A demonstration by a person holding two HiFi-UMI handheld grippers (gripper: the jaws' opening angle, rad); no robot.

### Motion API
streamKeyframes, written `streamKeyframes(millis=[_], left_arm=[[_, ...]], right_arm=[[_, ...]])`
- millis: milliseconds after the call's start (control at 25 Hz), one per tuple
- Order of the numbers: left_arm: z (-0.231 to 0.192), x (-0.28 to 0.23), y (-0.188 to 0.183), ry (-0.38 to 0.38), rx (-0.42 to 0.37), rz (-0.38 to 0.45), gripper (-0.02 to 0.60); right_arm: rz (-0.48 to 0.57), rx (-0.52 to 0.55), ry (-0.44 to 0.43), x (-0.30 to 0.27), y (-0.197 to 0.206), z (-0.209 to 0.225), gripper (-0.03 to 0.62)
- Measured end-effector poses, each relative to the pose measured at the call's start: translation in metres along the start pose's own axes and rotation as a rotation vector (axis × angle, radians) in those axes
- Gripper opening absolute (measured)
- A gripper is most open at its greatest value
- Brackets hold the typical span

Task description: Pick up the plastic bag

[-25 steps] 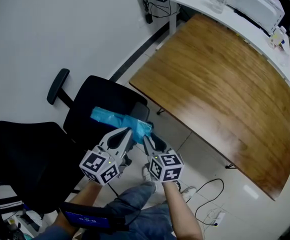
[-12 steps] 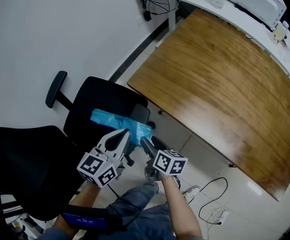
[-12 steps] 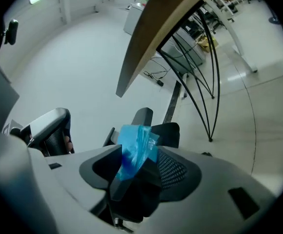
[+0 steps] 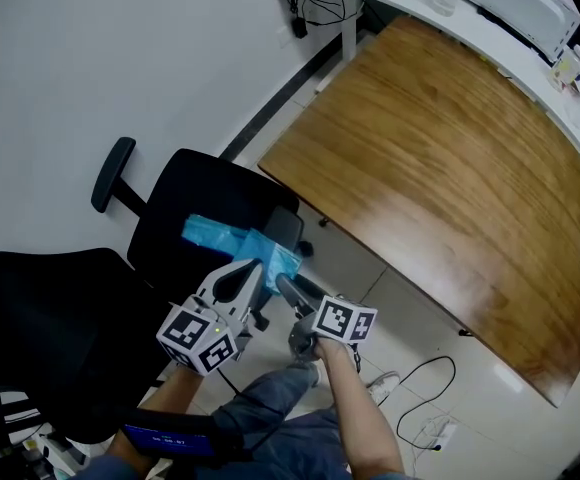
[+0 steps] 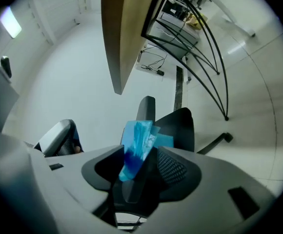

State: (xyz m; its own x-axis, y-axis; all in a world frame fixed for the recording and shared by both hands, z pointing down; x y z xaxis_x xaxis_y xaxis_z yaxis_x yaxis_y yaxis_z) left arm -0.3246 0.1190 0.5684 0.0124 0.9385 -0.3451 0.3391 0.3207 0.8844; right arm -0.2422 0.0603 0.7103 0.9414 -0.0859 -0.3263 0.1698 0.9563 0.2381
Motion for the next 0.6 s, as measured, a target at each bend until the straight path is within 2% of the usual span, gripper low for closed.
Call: streamKeyframes(millis=[40, 120, 200, 280, 600], left_arm=[[-0.001, 0.0, 0.0, -0.001, 0.001, 0.0, 0.006], [-0.002, 0.0, 0.001, -0.005, 0.005, -0.001, 0.006], [-0.003, 0.0, 0.001, -0.008, 0.007, -0.001, 0.006], [-0.004, 0.001, 0.002, -0.012, 0.013, -0.001, 0.006], [-0.006, 0.0, -0.001, -0.022, 0.037, 0.007, 0.006]], right_arm=[[0.0, -0.008, -0.013, -0.001, 0.001, 0.0, 0.189], [0.007, -0.005, -0.016, -0.001, 0.0, 0.001, 0.172], [0.02, 0.041, 0.004, 0.001, -0.002, 0.002, 0.061], [0.023, 0.1, 0.015, 0.004, -0.003, -0.002, 0.0], [0.003, 0.205, 0.003, 0.005, -0.014, -0.026, 0.0]])
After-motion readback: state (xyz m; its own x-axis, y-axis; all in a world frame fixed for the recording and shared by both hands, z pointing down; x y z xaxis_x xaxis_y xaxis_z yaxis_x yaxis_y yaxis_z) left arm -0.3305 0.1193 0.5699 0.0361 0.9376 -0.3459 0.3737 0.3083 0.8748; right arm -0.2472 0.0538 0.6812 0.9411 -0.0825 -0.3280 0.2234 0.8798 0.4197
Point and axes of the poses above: the fingertips, and each gripper's own axes: x backward along the fingers, z to its right, y out of its underside, the point moved 5 cm from there along x, backward along the fingers, and after that the axes turned 4 degrees about y, right-handed, at the moved point
